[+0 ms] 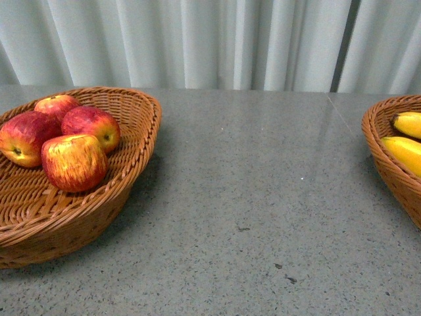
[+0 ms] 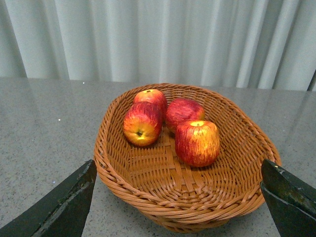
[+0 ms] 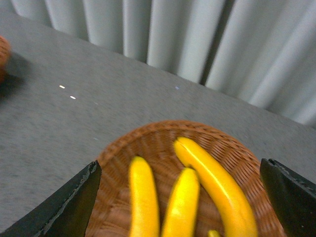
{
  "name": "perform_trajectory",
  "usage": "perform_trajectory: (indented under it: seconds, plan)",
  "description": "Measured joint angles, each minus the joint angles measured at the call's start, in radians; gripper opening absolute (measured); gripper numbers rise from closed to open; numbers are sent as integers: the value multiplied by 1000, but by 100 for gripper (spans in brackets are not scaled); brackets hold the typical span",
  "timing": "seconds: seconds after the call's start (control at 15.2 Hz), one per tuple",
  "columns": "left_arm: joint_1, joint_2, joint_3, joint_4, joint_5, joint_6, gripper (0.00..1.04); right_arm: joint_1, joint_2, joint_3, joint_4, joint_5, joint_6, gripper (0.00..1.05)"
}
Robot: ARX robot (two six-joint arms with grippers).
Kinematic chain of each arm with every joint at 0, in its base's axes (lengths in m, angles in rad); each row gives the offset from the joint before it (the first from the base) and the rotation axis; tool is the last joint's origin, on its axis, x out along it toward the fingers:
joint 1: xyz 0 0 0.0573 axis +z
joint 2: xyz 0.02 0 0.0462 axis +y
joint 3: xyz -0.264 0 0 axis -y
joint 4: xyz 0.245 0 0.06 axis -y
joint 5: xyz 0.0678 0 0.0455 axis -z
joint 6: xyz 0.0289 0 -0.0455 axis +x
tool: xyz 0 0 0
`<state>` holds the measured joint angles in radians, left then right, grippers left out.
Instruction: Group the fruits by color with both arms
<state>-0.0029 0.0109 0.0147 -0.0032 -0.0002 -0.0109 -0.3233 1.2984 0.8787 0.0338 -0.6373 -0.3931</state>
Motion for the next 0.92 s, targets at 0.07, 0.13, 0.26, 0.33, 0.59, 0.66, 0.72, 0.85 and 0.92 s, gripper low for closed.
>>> perform_trajectory:
  seconds: [0.07,0.13,0.26,0.33,0.59,0.66,0.72,0.85,0.92]
  plan:
    - [0,0,0,0,0,0,98,18,-66,-22,-2,-42,34,98]
    - [0,0,0,0,0,0,98,39,-157,-58,-5,-80,66,98]
    - [0,0,0,0,0,0,98,92,-348,-166,89,-5,156,93]
    - [0,0,0,0,0,0,98,170,-501,-274,121,229,245,80]
    - [0,0,0,0,0,0,98,328,-980,-580,-23,637,373,30]
    - [0,0,0,0,0,0,98,323,-1015,-608,-3,637,377,17]
    - [0,0,0,0,0,0,98,323,-1030,-634,5,637,378,6]
    - [0,0,0,0,0,0,98,323,-1085,-690,-47,637,380,2]
    - [0,0,0,0,0,0,98,323,-1159,-723,-77,637,380,2]
